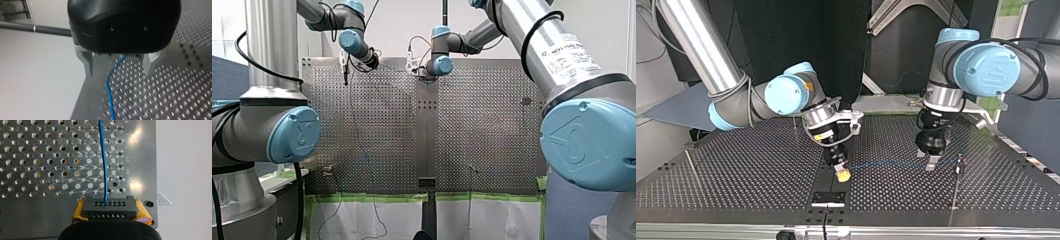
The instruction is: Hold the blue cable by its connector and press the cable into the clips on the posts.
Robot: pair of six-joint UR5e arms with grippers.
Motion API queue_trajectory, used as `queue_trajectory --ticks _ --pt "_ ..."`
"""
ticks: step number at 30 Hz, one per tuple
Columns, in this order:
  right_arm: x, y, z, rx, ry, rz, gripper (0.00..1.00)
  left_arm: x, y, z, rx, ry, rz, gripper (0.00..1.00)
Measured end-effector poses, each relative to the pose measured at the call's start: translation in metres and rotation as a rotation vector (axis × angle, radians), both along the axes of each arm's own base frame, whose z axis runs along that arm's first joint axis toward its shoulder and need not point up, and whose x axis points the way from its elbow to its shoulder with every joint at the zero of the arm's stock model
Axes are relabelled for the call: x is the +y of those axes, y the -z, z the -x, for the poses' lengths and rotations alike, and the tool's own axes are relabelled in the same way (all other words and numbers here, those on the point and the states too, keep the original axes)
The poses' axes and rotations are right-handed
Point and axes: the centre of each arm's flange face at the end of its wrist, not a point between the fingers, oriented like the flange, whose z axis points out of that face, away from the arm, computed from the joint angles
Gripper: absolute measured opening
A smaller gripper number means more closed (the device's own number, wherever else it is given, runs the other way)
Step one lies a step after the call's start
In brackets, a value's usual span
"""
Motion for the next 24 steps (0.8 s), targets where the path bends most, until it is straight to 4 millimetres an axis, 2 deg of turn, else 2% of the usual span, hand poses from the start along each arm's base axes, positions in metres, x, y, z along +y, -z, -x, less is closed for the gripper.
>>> queue_trajectory --ticks 7,17,24 --pt "-0.001 0.000 0.001 0.003 0.002 0.001 0.00 0.004 0.011 -0.021 -0.001 -0.056 -0.011 0.98" --pt "-0.002 0.000 0.001 0.002 0.004 0.003 0.00 0.003 0.008 -0.028 -0.041 -0.055 -0.005 0.98" --pt "-0.001 0.000 0.001 0.002 0.004 0.003 0.00 0.002 0.014 -0.039 -0.038 -0.059 -0.008 0.98"
